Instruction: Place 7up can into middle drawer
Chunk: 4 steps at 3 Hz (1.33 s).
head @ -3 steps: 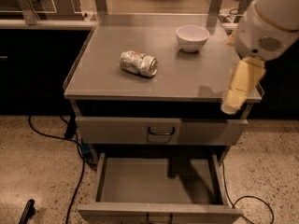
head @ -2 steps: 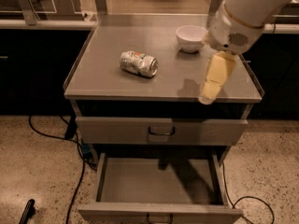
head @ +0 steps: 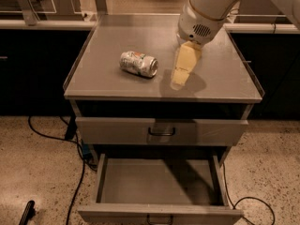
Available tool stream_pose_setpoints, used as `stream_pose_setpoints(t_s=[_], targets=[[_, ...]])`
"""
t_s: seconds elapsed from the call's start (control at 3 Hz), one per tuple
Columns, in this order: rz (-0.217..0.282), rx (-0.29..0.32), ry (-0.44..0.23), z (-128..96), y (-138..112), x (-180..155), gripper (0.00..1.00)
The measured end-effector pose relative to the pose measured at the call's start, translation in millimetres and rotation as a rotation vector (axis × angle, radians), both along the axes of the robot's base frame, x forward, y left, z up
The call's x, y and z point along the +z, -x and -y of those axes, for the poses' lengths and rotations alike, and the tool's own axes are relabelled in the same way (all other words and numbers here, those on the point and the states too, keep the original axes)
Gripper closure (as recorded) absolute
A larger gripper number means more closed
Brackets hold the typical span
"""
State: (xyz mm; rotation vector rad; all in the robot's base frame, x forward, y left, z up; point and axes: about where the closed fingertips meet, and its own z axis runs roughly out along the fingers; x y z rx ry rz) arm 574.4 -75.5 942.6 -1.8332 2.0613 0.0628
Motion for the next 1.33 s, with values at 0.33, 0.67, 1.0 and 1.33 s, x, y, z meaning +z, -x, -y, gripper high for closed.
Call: stream_pose_setpoints(t_s=[0.33, 0.67, 1.0, 1.33], targets=[[-0.008, -0.030, -0.023, 5, 4, -5, 0.00], [0.009, -0.090, -0.061, 18, -14, -15, 0.00], [0.027, -0.087, -0.096, 18, -49, -21, 0.00], [0.022, -0.046, -0.133, -1, -87, -28, 0.00]])
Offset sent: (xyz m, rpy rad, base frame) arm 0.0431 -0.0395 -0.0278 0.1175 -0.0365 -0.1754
